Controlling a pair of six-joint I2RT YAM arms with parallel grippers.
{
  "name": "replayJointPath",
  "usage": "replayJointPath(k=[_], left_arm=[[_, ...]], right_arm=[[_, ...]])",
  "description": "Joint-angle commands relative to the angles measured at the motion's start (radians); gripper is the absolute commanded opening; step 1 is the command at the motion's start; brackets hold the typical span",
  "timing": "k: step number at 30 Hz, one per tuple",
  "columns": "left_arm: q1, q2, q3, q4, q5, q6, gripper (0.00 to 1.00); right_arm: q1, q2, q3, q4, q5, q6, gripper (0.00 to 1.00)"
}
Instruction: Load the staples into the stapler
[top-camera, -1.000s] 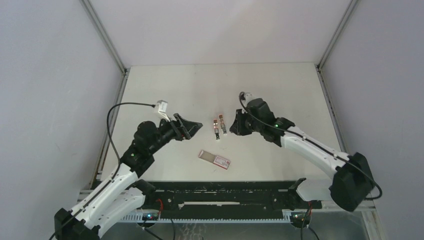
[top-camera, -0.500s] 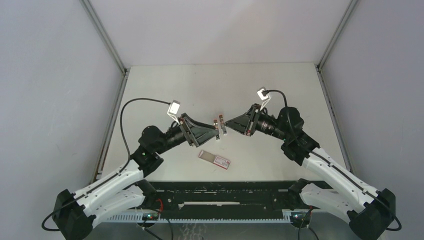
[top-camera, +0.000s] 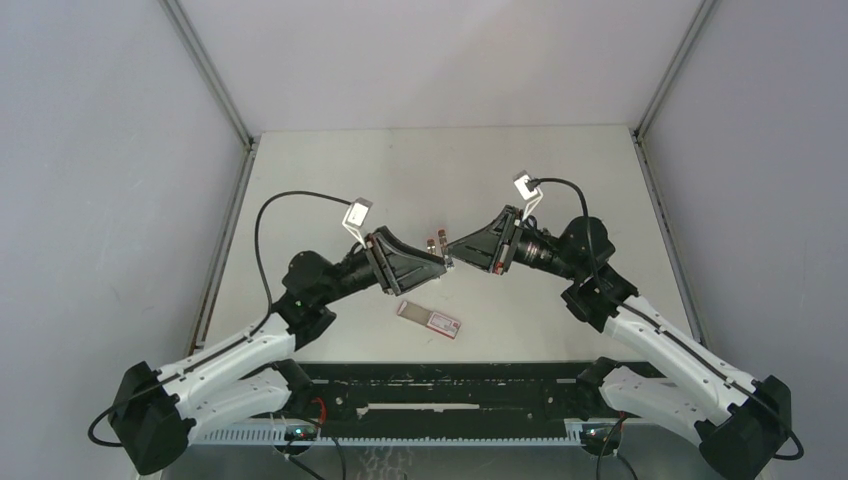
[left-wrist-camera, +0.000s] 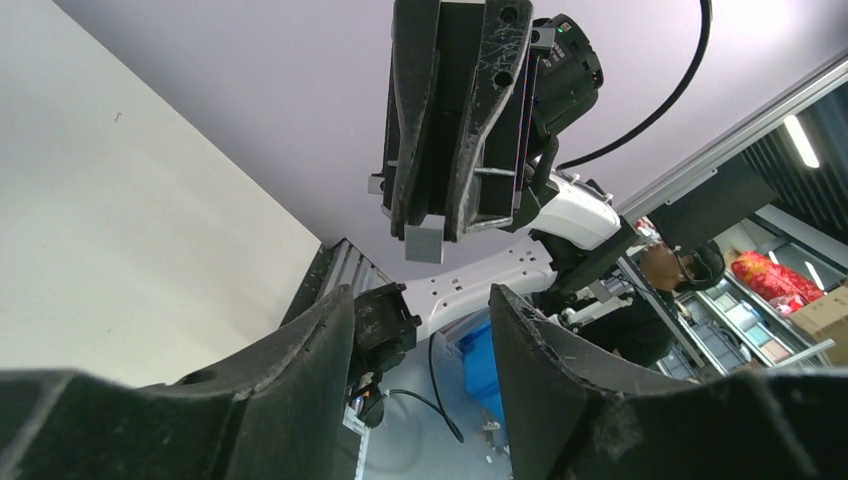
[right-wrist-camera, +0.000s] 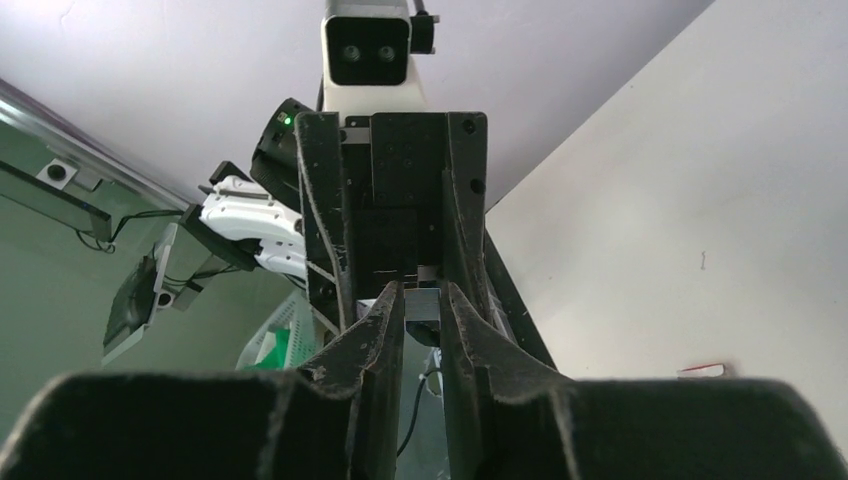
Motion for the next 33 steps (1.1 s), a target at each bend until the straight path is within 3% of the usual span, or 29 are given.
replayJointPath(k=[1, 17, 33], left_arm=[[-0.010, 0.014, 0.080, 0.067, 0.029, -0.023, 0.55], [-0.010, 0.026, 0.097, 0.069, 0.021, -0.031, 0.34], [-0.010, 0.035, 0.102, 0.069, 0.022, -0.032, 0.22]], right_arm=[[0.012, -0.005, 0.002, 0.065, -0.021, 0.010, 0.18], [0.027, -0.003, 0.003, 0.068, -0.038, 0.017, 0.19], [0.027, 0.017, 0.003, 0.068, -0.049, 0.023, 0.19]])
